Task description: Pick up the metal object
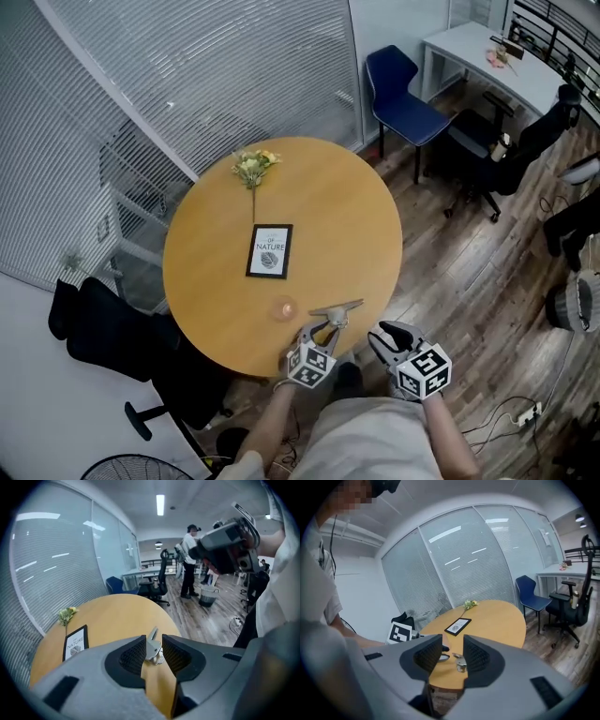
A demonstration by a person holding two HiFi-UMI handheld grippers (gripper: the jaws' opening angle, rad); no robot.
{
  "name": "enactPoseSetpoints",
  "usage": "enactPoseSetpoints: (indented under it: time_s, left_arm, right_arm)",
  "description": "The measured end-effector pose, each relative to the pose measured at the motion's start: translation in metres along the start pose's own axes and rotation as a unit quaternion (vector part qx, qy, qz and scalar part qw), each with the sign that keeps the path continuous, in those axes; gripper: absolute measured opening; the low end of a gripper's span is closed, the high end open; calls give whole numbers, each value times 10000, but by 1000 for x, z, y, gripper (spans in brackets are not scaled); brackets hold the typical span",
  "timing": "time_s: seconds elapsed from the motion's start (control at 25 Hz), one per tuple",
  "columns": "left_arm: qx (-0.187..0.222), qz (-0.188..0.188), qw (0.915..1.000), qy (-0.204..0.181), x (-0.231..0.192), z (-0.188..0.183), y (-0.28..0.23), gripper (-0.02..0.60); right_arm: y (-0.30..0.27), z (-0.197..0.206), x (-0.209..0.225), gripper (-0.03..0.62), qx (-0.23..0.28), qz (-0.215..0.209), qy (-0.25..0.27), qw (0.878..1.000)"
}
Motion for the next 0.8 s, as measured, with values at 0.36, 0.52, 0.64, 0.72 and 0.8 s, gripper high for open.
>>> enactPoseSetpoints:
  time_s: [0.36,0.52,0.64,0.72,0.8]
  left_arm:
    - [-651,591,9873,-1327,12,27,-55,109]
    - [-911,634,9761,-1870,12,40,-71,114]
    - [-1059,550,9694,-2144,10,43,-80,114]
    - [-1132,509,9659,-2271,11,46,-86,114]
    - [-1181,463,9616,-2435,11,48,-90,114]
  right_arm:
    - [-8,15,10,124,-29,403,-280,9988]
    - [-14,19,9,124,-71,489,-296,9983]
    - [-15,20,11,124,-101,541,-300,9980]
    - [-15,23,12,124,-113,566,-328,9978]
    - [-15,25,11,124,-112,598,-357,9975]
Point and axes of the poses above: the fingertips, and each gripper's own axes: y backward along the fingers, x to its right, z out of its underside, the point moved 1 cm from there along y, backward along the fingers, and after that the axes turned 3 degrees about -y, right-handed, at the moved point
